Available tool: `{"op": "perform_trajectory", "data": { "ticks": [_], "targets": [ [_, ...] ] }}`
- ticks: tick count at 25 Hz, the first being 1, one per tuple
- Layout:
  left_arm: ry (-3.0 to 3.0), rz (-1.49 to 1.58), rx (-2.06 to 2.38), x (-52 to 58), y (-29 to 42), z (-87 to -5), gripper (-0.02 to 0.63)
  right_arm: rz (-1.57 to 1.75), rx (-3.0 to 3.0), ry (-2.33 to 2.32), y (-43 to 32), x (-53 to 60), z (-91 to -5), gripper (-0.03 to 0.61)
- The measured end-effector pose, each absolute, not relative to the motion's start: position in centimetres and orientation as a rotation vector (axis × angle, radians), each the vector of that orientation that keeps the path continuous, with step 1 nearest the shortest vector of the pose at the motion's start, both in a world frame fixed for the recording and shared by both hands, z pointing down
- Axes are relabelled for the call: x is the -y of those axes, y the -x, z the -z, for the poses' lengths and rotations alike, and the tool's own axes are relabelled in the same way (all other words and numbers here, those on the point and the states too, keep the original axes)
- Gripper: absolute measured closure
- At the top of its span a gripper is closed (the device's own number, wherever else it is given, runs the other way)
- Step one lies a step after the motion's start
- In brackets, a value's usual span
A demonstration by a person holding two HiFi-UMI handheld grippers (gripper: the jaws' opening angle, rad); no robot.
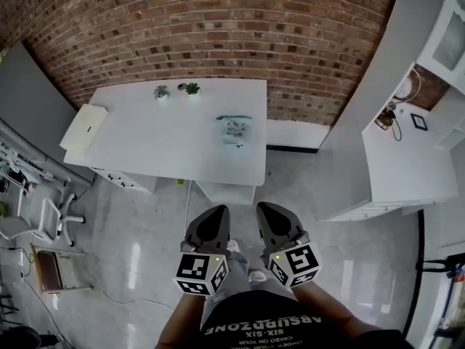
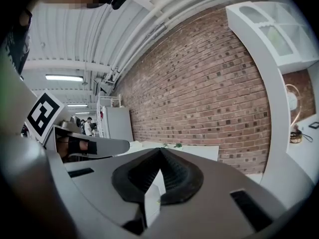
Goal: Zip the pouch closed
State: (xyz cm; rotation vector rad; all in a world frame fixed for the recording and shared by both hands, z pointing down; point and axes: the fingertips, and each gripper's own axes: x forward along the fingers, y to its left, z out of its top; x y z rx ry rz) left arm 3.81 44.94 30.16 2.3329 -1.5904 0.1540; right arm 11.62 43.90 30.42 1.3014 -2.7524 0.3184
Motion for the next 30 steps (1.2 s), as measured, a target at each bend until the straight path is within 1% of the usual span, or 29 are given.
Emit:
{"op": "perform_trajectory", "data": {
  "ticks": [7, 8, 10, 11, 15, 22, 30],
  "targets": [
    [-2.387, -0.151, 1.572, -39.0, -1.5, -29.3, 0.599, -0.298, 2.739, -1.322, -9.6, -38.2, -29.9, 0.577],
    [-2.396, -0.155, 1.563, -38.3, -1.2, -29.3, 0.576, -0.303, 2.733, -1.326, -9.4, -37.5, -30.0, 0.571],
    [-2.412, -0.171, 1.542, -36.8, -0.6, -29.4, 0.506, -0.313, 2.726, -1.325, -8.9, -36.1, -30.1, 0.52],
    [-2.419, -0.183, 1.533, -36.1, -0.4, -29.4, 0.488, -0.316, 2.722, -1.326, -8.6, -35.4, -30.2, 0.507],
    [-2.436, -0.243, 1.507, -33.7, 1.0, -29.8, 0.459, -0.327, 2.688, -1.353, -8.0, -33.1, -30.7, 0.476],
    [-2.433, -0.283, 1.446, -30.1, 4.2, -31.1, 0.454, -0.329, 2.667, -1.347, -5.8, -29.8, -31.6, 0.471],
    [-2.423, -0.306, 1.39, -27.3, 5.6, -33.2, 0.454, -0.317, 2.607, -1.353, -5.0, -27.1, -33.3, 0.471]
  ]
}}
